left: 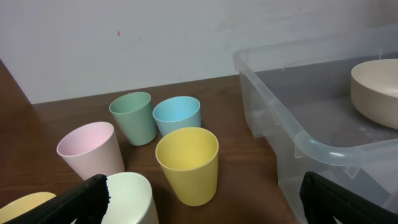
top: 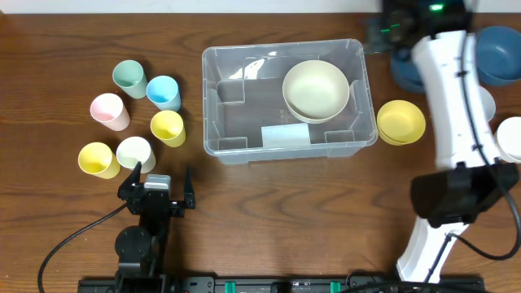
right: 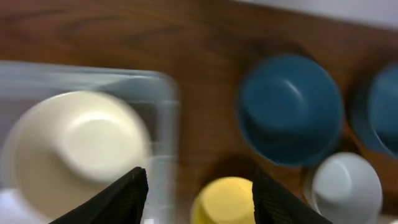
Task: Pack container
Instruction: 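Move the right gripper to the dark teal bowl and grasp its rim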
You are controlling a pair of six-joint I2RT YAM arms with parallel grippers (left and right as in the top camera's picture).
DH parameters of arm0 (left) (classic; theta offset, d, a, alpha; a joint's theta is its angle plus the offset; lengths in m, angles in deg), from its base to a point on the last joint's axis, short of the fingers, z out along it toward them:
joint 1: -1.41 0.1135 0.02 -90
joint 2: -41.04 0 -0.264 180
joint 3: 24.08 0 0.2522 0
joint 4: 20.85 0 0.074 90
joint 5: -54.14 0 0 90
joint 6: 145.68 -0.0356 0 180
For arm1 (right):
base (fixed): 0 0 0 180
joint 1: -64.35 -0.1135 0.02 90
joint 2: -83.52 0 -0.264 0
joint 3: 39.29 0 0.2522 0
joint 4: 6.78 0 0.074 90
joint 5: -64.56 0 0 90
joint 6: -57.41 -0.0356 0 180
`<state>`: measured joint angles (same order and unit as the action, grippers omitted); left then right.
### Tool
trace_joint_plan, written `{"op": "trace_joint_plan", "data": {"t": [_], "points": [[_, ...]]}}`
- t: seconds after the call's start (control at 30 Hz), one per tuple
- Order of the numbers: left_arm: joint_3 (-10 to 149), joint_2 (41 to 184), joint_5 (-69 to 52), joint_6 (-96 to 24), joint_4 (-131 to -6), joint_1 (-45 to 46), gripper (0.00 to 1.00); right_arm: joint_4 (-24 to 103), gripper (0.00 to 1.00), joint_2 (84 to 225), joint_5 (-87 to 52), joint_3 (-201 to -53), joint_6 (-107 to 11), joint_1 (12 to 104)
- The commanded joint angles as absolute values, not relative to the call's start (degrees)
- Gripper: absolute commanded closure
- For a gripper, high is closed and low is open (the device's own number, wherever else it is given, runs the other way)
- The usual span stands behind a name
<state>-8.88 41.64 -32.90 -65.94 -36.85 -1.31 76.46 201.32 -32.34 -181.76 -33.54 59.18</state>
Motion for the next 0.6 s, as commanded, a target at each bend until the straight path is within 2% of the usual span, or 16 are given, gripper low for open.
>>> {"op": "trace_joint_plan", "data": {"t": [0.0,0.2,0.57], "points": [[-10.1,41.3,-33.7,-65.3,-38.6,-1.1,0.02,75.8,0.44,203.5,-29.2,-180.3,-36.7,63.6],[-10.1,41.3,-33.7,-65.3,-38.6,-1.1,0.02,74.9,0.46,208.5,-29.7,-180.1,-35.2,67.9],[-10.1,41.3,-33.7,-65.3,-38.6,-1.1,0.02,71.5,0.51,220.0,-30.3,-180.1,-32.7,68.8]]}}
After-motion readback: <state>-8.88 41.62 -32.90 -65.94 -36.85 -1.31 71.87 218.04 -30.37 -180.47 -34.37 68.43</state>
